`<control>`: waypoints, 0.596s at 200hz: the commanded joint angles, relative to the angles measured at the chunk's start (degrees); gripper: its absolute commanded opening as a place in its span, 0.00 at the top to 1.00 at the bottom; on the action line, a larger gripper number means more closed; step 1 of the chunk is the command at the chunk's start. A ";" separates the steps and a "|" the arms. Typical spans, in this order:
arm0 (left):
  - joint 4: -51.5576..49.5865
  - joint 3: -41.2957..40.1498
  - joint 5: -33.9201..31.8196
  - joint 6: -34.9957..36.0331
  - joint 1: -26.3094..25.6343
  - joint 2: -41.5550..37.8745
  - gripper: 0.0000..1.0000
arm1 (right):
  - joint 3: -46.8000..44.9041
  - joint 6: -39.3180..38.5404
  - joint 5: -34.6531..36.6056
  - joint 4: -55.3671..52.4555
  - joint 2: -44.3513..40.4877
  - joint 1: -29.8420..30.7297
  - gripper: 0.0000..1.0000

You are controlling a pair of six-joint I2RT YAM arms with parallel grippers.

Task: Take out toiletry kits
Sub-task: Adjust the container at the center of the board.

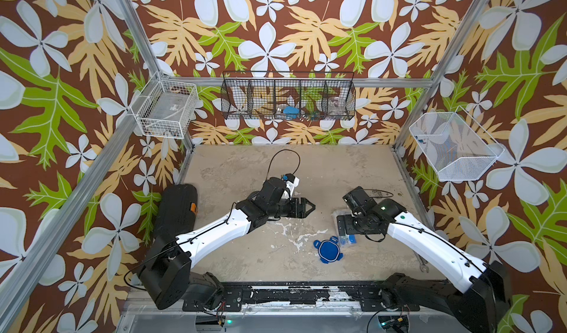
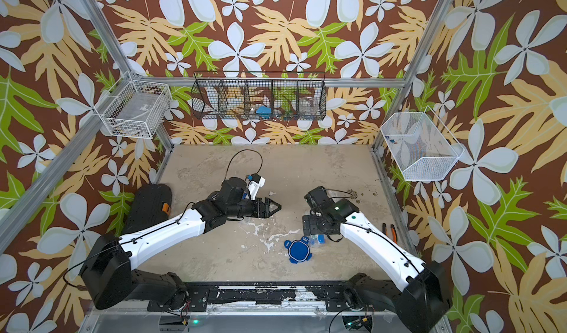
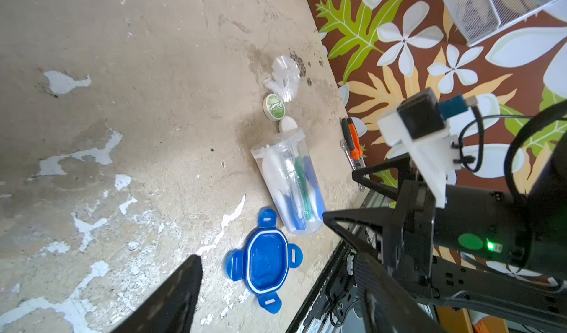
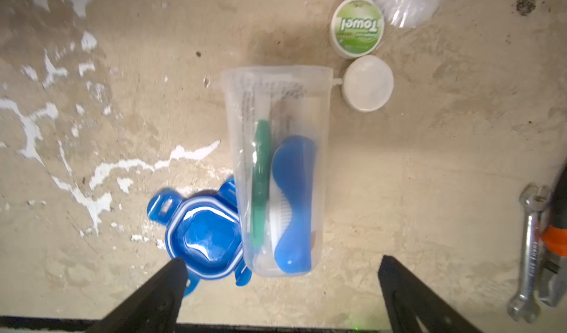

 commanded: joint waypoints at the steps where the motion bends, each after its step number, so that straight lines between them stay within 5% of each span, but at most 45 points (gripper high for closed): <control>1: -0.77 1.99 -0.66 1.11 -1.08 1.23 0.19 | -6.67 0.74 -6.43 10.54 -5.03 -2.98 0.07; 59: -1.98 3.73 -0.90 0.90 -2.11 3.29 0.20 | -25.45 7.98 -16.36 32.28 -13.63 -3.88 0.20; 119: -2.02 8.90 -1.24 1.00 -5.01 9.16 0.20 | -24.67 5.29 -12.86 31.40 -7.82 -2.20 0.22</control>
